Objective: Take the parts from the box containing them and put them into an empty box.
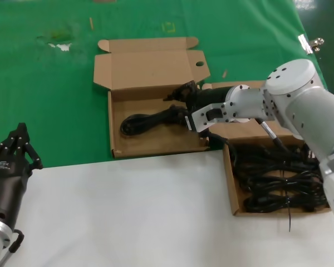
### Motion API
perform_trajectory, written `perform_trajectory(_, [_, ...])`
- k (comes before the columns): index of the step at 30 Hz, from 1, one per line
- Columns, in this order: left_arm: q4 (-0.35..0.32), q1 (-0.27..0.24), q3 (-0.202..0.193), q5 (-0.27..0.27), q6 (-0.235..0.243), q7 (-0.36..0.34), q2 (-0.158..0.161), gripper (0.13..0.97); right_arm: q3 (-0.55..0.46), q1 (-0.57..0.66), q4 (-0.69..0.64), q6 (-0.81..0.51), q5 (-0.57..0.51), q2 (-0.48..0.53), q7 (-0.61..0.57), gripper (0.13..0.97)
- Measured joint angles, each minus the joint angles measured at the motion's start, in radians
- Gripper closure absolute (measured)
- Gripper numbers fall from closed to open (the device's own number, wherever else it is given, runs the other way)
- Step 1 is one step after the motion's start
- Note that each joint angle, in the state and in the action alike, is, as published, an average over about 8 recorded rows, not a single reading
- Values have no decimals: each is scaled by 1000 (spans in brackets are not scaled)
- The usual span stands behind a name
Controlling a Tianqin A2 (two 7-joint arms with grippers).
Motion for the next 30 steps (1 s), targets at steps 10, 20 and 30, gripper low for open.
perform_trajectory(10, [0,0,0,0,0,0,0,957,-44,-150,383,-92,-32,129,266,667])
perform_trajectory(20, [0,0,0,0,0,0,0,957,-49,-346,841,-99,-80,306,597,447])
perform_trajectory(30, [0,0,0,0,0,0,0,957,-28,-423,988,-73,-83,375,700,261])
